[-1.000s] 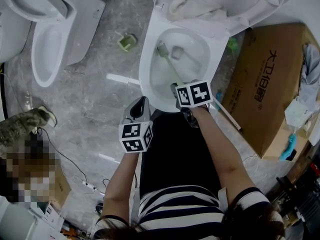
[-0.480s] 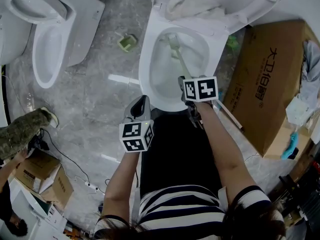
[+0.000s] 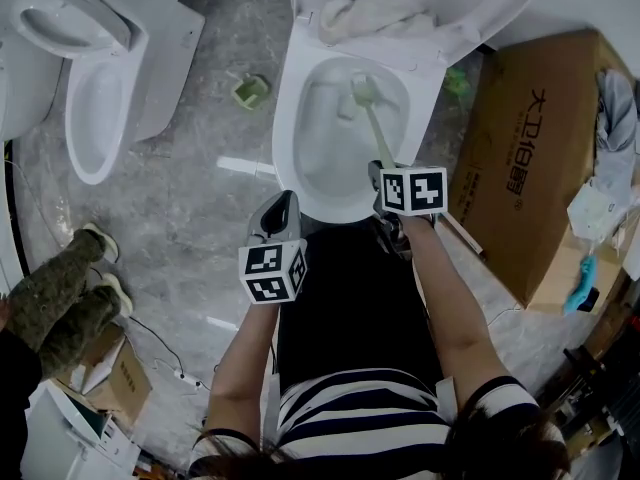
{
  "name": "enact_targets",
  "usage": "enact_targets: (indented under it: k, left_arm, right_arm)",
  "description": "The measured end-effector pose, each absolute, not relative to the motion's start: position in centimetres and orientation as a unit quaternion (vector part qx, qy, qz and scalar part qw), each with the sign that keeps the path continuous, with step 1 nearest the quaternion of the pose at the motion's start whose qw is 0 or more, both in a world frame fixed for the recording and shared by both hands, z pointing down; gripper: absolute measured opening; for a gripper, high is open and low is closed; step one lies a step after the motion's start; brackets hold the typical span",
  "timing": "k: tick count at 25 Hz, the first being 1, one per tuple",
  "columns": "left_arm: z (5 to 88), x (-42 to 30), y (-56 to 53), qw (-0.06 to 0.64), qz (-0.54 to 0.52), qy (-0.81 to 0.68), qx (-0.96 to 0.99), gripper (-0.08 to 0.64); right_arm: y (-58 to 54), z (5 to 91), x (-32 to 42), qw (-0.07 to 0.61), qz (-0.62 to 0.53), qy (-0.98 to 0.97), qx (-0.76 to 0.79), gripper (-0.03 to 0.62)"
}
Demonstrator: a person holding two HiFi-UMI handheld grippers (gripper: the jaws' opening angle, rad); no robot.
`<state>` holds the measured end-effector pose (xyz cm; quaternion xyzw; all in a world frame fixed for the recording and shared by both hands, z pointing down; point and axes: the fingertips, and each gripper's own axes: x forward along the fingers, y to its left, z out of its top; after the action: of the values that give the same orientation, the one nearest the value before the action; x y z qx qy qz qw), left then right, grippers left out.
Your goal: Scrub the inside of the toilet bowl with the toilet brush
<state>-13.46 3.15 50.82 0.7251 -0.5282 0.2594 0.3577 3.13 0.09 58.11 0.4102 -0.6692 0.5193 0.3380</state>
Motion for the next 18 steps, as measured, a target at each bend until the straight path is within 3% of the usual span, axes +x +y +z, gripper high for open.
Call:
enact_targets:
  k: [18]
  left_arm:
    - [43.6,-13.2,2.9,0.338,0.237,-0.539,0.734,0.0]
  right_arm:
    - [6.7,47.7,3.7,0.317,0.503,-0.709,0.378,0.012]
